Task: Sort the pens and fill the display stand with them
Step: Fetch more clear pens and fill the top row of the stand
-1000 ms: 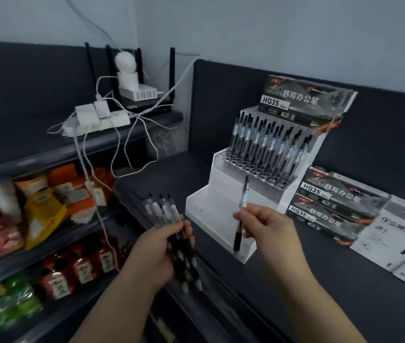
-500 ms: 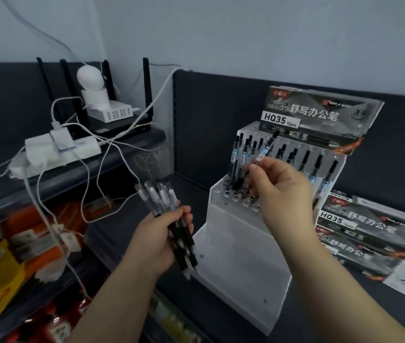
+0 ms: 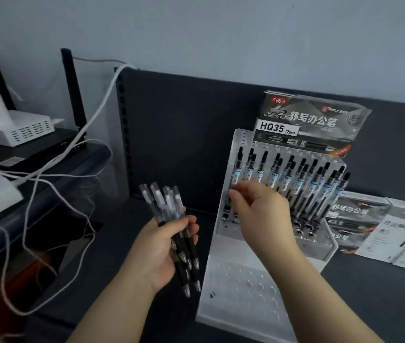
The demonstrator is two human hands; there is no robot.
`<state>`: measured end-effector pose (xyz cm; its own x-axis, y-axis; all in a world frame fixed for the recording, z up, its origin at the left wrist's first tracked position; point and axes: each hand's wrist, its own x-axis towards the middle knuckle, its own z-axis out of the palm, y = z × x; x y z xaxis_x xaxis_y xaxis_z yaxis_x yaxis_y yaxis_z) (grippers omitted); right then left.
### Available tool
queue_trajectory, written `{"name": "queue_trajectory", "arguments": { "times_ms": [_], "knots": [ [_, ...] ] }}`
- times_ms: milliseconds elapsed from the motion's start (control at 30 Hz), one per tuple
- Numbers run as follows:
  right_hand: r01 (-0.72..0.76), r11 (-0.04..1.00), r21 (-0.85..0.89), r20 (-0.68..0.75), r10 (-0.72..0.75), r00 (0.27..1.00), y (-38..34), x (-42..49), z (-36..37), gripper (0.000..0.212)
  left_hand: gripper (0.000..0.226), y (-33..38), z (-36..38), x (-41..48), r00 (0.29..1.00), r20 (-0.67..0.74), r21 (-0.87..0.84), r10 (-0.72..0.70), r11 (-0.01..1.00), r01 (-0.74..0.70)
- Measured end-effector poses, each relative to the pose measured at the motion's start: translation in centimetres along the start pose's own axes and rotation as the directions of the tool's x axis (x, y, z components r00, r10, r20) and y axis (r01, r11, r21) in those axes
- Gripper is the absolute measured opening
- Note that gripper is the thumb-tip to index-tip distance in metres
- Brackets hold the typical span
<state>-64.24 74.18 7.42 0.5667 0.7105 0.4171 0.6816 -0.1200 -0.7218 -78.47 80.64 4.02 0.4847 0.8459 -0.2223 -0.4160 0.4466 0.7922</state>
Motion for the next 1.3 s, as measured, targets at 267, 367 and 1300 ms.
{"name": "queue_trajectory", "arguments": {
  "times_ms": [267, 367, 1300],
  "knots": [
    [-0.028, 0.985, -0.168, -0.042, 0.021, 0.999, -0.9, -0.9, 0.5, 0.022, 0.023, 0.7, -1.1, 0.0, 0.991, 0.104, 0.029, -0.083, 0.996, 0.080],
    [-0.042, 0.983, -0.180, -0.061, 0.031, 0.998, -1.2, -1.0, 0.7, 0.023, 0.022, 1.1, -1.2, -0.3, 0.986, 0.124, 0.019, -0.109, 0.994, 0.107],
    [-0.335, 0.846, 0.415, 0.176, 0.287, 0.942, -4.2, -4.6, 0.1, 0.005, 0.017, 0.9, -0.9, -1.0, 0.964, 0.241, 0.062, -0.116, 0.993, 0.104]
  ]
}}
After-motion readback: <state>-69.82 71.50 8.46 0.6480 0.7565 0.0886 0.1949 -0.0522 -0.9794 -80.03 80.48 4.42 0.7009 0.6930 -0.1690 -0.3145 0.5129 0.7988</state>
